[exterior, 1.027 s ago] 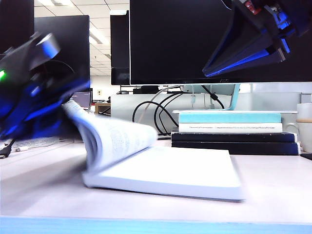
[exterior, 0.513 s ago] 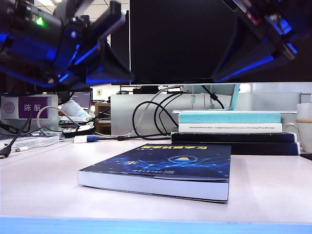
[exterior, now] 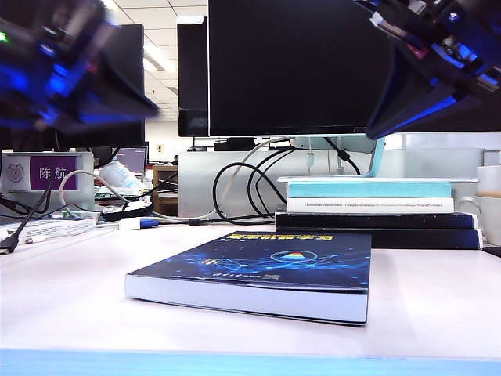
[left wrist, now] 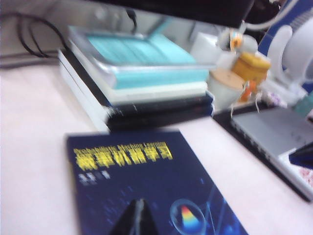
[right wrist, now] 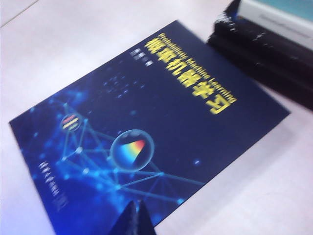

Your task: Close the book.

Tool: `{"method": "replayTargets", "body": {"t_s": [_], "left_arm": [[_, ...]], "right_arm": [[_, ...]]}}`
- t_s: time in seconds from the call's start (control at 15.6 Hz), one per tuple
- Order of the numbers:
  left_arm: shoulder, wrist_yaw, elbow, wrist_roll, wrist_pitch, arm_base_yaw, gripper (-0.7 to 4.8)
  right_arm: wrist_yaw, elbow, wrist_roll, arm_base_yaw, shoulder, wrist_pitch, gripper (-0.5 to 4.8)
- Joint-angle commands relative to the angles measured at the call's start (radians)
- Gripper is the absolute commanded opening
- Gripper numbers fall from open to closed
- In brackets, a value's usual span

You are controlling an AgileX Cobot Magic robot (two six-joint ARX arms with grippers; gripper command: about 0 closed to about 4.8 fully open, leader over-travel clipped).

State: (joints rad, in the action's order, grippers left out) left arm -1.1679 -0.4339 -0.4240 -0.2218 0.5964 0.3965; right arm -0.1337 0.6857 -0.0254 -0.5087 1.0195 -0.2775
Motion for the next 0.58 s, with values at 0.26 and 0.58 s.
{"method": "replayTargets", "body": {"t_s": [0.26,0.58], "left_arm": [[0.205,-0.094,-0.106,0.012,-0.189,-0.18,-0.04],[0.485,-0.094,-0.106,0.004,-0.357,-0.365,-0.04]], "right_arm": [[0.04,0.004,-0.033,0.064,-0.105,0.119,-0.03],[0.12,0.001,-0.032,0.119,-0.283,0.133,-0.02]]}}
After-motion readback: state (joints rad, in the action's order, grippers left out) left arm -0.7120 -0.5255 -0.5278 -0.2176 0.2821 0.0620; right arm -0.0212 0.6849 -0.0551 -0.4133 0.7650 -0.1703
